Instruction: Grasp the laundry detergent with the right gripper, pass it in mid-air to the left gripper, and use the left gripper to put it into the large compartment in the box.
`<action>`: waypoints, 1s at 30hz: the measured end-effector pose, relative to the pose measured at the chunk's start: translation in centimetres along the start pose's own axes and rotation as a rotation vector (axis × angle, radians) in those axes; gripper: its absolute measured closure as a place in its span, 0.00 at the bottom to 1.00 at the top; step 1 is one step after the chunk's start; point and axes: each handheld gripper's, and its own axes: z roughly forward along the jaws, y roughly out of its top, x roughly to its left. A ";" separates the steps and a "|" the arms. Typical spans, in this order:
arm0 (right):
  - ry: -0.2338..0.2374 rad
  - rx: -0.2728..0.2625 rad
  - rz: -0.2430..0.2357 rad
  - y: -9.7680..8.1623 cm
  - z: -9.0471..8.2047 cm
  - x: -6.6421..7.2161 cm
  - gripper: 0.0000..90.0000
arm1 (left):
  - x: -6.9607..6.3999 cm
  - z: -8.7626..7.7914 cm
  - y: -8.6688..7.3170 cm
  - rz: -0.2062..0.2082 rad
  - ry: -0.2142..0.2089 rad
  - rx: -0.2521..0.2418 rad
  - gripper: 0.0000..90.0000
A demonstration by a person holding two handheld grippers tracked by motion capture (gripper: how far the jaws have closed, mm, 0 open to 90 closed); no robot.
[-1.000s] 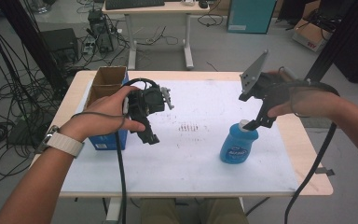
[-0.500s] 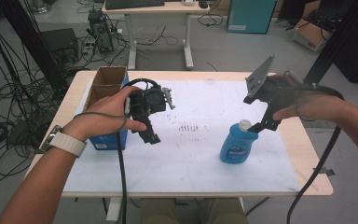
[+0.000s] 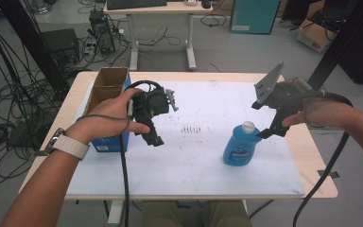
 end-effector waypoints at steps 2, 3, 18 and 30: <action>-0.005 -0.002 -0.001 -0.2 0.1 0.0 0.06 | 0.0 0.1 0.0 -0.003 0.002 -0.001 0.08; -0.005 -0.002 -0.001 -0.2 0.1 0.0 0.06 | 0.0 0.2 0.0 0.002 -0.001 0.003 0.08; 0.009 -0.017 0.005 -2.2 0.7 -0.2 0.05 | 0.3 0.4 0.2 0.004 -0.002 -0.004 0.08; -0.002 -0.032 0.022 -3.7 0.7 -0.3 0.05 | 0.2 0.5 0.1 0.000 -0.003 -0.019 0.08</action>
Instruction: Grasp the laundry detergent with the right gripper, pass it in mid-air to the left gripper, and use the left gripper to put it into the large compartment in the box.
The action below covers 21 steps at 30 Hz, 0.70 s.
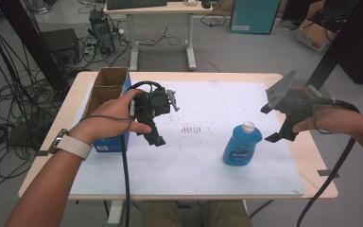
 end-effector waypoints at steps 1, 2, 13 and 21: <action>0.000 0.000 0.000 0.0 0.0 0.0 0.05 | 0.0 0.0 0.0 0.000 0.000 0.000 0.08; 0.000 0.001 0.001 -0.1 0.1 0.0 0.05 | 0.0 0.0 0.0 0.000 -0.001 0.001 0.08; 0.010 -0.015 0.011 -1.1 0.9 -0.2 0.05 | 0.0 0.0 0.2 0.009 0.000 0.006 0.08; 0.013 -0.027 0.022 -1.8 1.5 -0.4 0.05 | 0.0 0.1 0.1 -0.001 -0.003 -0.004 0.08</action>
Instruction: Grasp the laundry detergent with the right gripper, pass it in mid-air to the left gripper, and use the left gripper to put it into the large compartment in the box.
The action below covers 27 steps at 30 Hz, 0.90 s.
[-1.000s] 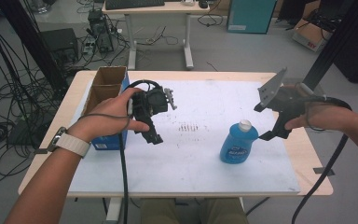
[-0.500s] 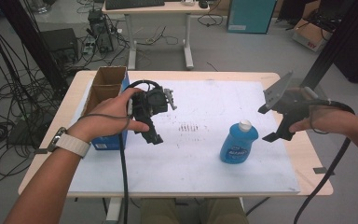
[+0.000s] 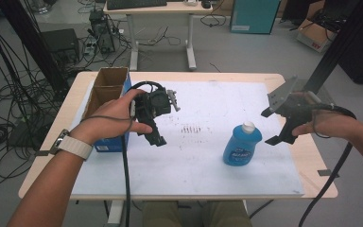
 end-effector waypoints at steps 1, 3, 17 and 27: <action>0.003 -0.002 0.002 -0.1 0.1 0.0 0.05 | 0.0 0.0 0.0 0.000 0.001 0.004 0.08; 0.003 -0.002 0.003 -0.2 0.2 0.0 0.05 | 0.0 0.1 -0.1 0.000 0.000 0.005 0.08; 0.019 -0.024 0.019 -1.4 1.3 -0.3 0.05 | 0.1 0.8 0.1 -0.007 -0.010 0.007 0.08; 0.030 -0.052 0.027 -2.4 2.1 -0.4 0.06 | 0.1 0.8 0.2 -0.004 -0.004 -0.001 0.09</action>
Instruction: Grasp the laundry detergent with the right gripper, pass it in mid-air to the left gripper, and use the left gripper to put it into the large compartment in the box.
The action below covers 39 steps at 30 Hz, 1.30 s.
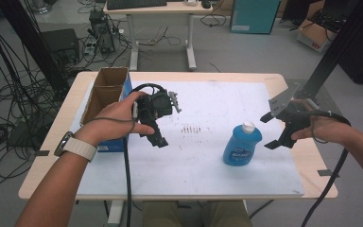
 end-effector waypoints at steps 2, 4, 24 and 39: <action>0.002 -0.010 0.003 -0.2 0.0 0.0 0.06 | 0.0 -0.1 0.1 0.006 0.000 0.002 0.09; 0.001 -0.020 0.002 -0.3 0.0 0.0 0.06 | 0.0 -0.1 0.1 -0.002 -0.002 -0.004 0.09; 0.023 -0.091 0.000 -1.7 1.2 -0.3 0.07 | 0.1 -0.1 -0.1 -0.015 0.003 -0.009 0.09; 0.027 -0.105 0.003 -1.9 1.5 -0.4 0.07 | 0.1 -0.1 -0.3 -0.025 0.000 -0.010 0.09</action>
